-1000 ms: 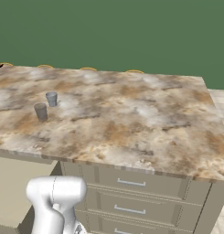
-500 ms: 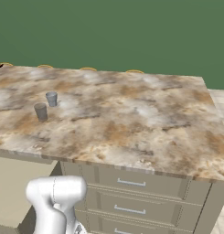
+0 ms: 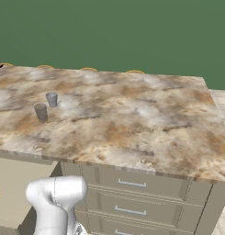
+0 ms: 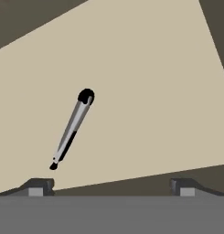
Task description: Take the tongs from the drawer on the left and place them on the dining counter next to the tray containing the kebab skewer.
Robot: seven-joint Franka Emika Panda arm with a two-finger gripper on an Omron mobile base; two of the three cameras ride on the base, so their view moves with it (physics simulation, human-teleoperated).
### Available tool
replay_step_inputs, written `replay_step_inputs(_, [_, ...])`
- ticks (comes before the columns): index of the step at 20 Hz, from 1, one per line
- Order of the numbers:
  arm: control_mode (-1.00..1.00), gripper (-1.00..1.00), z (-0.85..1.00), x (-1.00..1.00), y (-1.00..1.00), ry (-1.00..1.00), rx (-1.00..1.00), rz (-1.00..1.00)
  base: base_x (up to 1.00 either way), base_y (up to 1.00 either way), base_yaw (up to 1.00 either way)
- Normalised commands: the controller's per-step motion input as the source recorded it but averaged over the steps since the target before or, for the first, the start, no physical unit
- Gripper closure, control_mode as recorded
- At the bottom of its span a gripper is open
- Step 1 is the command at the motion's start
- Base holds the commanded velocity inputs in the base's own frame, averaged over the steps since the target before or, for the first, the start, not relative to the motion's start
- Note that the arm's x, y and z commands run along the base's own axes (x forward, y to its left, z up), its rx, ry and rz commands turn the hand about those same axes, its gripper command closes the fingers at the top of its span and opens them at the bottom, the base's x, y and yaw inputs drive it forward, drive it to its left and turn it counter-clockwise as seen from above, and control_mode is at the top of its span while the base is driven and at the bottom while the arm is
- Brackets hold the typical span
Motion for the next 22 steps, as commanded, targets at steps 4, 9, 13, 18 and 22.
replay_step_inputs(4, [-1.00, -1.00, -0.12, 0.24, 0.23, 0.01, -0.09, 0.00, 0.00, 0.00, 0.00])
replay_step_inputs(9, [-1.00, -1.00, -0.25, 0.39, 0.42, 0.09, -0.07, 0.00, 0.00, 0.00, 0.00])
replay_step_inputs(13, [-1.00, -1.00, -0.23, 0.32, 0.34, 0.11, 0.00, 0.00, 0.00, 0.00, 0.00])
replay_step_inputs(18, [-1.00, -1.00, -0.03, 0.02, 0.02, 0.02, 0.00, 0.01, 0.00, 0.00, 0.00])
replay_step_inputs(22, [-1.00, -1.00, -0.35, 0.00, 0.00, 0.00, -0.05, 0.05, 0.00, 0.00, 0.00])
